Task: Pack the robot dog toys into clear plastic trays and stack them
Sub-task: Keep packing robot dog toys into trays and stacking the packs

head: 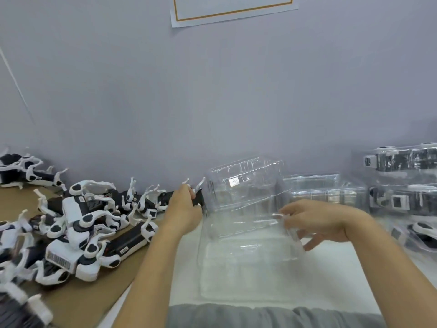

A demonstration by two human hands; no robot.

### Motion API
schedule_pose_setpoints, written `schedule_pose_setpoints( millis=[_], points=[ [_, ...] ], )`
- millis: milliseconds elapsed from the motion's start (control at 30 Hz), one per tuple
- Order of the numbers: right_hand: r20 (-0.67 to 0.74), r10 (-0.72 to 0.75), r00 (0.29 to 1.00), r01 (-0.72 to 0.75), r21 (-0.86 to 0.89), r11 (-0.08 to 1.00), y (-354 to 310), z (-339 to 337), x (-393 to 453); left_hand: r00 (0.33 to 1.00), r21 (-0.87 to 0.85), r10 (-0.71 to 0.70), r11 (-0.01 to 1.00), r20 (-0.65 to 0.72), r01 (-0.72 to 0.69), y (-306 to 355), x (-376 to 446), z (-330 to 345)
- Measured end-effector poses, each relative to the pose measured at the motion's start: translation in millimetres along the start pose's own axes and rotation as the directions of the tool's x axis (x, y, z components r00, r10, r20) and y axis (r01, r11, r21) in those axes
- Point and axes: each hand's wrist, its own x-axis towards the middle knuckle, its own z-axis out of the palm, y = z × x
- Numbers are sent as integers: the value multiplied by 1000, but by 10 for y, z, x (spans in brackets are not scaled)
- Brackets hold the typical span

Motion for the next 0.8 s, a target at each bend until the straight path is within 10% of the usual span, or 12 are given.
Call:
schedule_pose_setpoints(
  millis=[200, 567, 800],
  points=[
    [-75, 10, 997, -18, -109, 994, -7, -11, 36, 986, -224, 134, 968, 97, -110, -320, -18, 455],
    [-99, -7, 995, -1, -81, 997, -7, 64, 84, 854, -180, -82, 984, -513, -13, -360, 39, 389],
    [-129, -1, 992, -10, -86, 996, -20, 67, 92, 762, -345, -121, 928, -637, -140, -206, 33, 257]
  ],
)
